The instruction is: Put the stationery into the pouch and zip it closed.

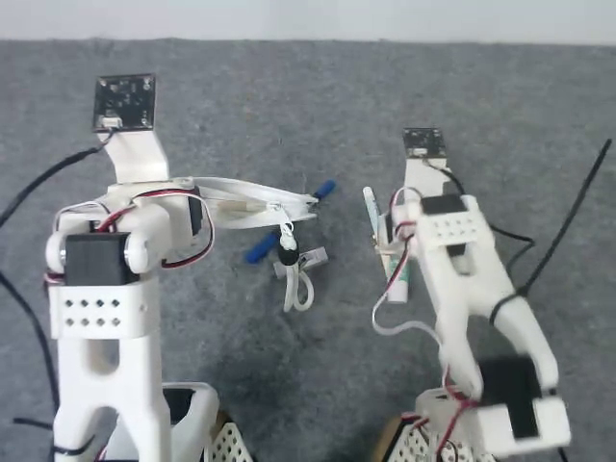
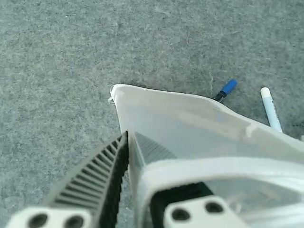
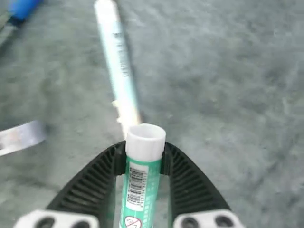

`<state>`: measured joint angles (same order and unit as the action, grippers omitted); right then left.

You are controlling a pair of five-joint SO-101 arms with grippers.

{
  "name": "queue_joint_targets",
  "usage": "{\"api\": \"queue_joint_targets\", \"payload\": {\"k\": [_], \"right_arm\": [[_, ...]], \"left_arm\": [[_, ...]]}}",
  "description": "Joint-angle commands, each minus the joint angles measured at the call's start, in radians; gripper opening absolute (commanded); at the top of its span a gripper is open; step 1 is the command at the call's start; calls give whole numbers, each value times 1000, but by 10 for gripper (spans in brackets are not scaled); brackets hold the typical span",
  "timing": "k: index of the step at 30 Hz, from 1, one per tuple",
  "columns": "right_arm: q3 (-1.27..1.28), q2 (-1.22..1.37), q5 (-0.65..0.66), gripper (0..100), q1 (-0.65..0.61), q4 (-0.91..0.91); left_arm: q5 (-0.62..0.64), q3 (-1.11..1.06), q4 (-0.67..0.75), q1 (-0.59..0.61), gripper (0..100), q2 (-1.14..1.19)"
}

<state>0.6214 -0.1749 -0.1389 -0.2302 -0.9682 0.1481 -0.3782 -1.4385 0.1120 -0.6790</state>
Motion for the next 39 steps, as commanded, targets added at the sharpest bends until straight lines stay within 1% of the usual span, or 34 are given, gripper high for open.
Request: {"api": "queue_joint_targets", "payload": {"k": [1, 8, 13, 17, 36, 39], "right_arm": [[34, -182, -28, 6, -54, -7], [147, -443, -29, 6, -111, 4], [181, -596, -106, 6, -140, 4], [201, -704, -118, 6, -148, 2], [206, -1076, -118, 6, -151, 2], [206, -1133, -118, 6, -189, 4]], "left_arm": [[11, 5, 20, 5, 12, -3], [11, 5, 20, 5, 12, -3], [11, 5, 20, 5, 12, -3], [11, 5, 20, 5, 12, -3], [11, 4, 20, 5, 12, -3], [11, 4, 20, 5, 12, -3]]}}
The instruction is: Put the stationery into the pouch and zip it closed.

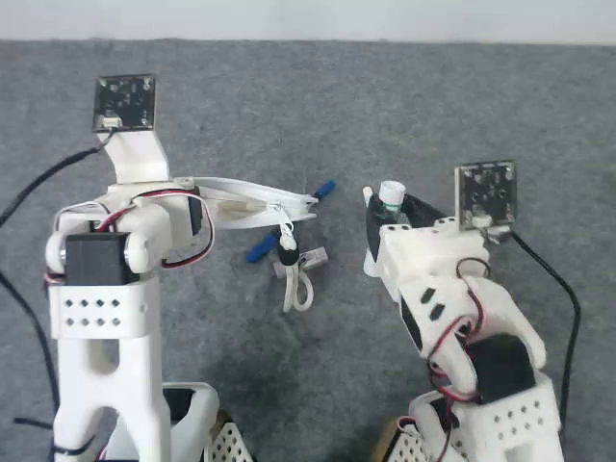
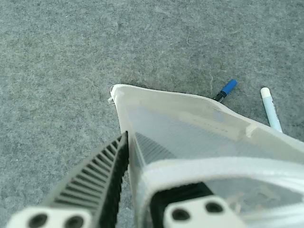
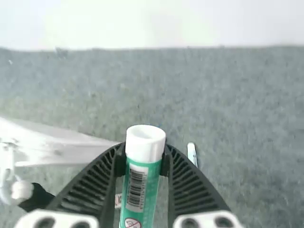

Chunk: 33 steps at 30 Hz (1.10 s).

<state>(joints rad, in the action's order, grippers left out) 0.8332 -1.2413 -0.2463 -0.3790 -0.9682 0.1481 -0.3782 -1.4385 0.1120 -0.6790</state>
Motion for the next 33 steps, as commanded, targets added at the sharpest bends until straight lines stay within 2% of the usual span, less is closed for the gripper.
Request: {"api": "queue_joint_targets", "payload": {"k": [1, 4, 11, 19, 24, 33], "right_arm": [[-6, -85, -11, 6, -62, 4], [-9, -133, -11, 6, -131, 8], [-8, -174, -9, 6, -220, 148], [-6, -171, -5, 6, -381, 275], [-6, -140, -3, 6, -389, 427], [-6, 79, -3, 6, -390, 693]], "left_arm": [[11, 4, 20, 5, 12, -3], [11, 4, 20, 5, 12, -3], [11, 4, 20, 5, 12, -3], [11, 4, 20, 3, 12, -3], [11, 4, 20, 3, 12, -3], [11, -21, 55, 2, 12, -3]]}}
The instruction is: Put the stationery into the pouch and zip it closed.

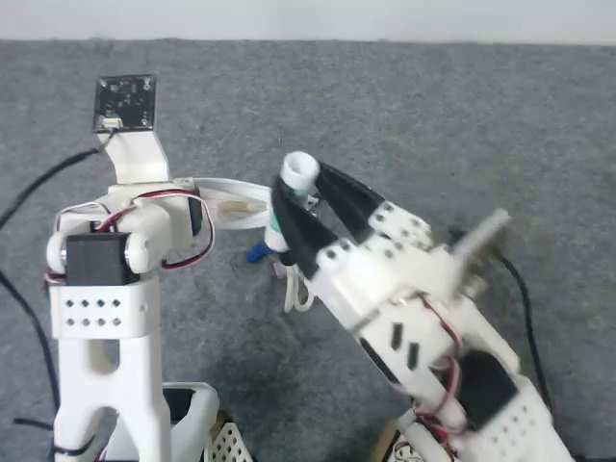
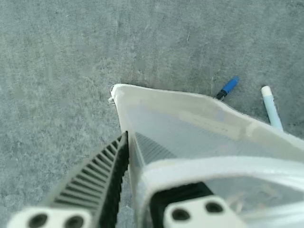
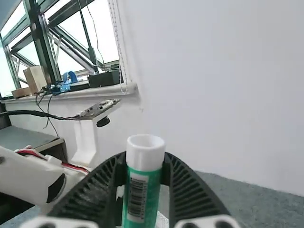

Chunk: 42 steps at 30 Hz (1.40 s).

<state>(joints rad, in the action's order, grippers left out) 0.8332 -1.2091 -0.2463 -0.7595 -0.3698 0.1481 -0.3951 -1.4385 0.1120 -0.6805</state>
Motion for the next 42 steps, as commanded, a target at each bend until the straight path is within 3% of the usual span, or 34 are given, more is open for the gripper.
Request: {"api": "queue_joint_targets", "payload": {"k": [1, 11, 15, 24, 36, 42], "right_arm": [[-6, 62, -3, 6, -10, 116], [23, 163, -5, 6, -45, 268], [117, 194, -2, 6, -74, 433], [259, 305, 184, 6, -73, 773], [333, 378, 282, 9, -81, 820], [361, 378, 284, 154, -82, 819]], "left_arm": [[11, -5, 57, 0, 12, -2], [12, -2, 57, -5, 12, -3], [12, -1, 57, -5, 12, -2], [12, -1, 57, -5, 12, -2], [12, -1, 57, -3, 12, -2], [12, -1, 57, -2, 12, -2]]}}
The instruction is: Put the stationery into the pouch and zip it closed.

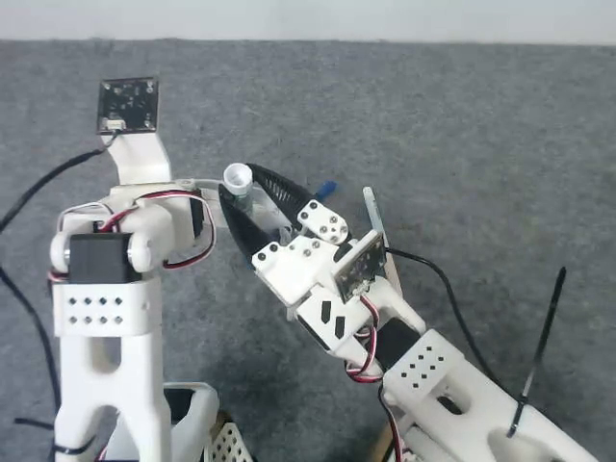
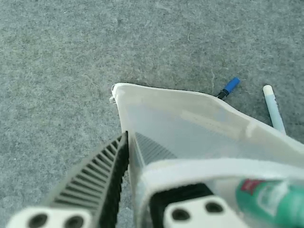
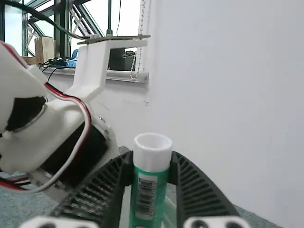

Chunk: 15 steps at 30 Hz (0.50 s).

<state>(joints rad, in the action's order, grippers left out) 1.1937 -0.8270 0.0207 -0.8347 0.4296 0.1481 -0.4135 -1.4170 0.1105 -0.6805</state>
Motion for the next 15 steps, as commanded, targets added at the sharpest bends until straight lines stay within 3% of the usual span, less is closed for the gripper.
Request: {"api": "queue_joint_targets", "payload": {"k": [1, 9, 15], "right_arm": [[2, -4, 17, 169, -7, 19], [37, -120, 17, 172, -5, -16], [-25, -334, 9, 173, 1, -392]], "left_arm": [[12, 18, 35, 0, 12, -2], [12, 18, 35, 2, 12, -2], [12, 18, 35, 3, 12, -2]]}}
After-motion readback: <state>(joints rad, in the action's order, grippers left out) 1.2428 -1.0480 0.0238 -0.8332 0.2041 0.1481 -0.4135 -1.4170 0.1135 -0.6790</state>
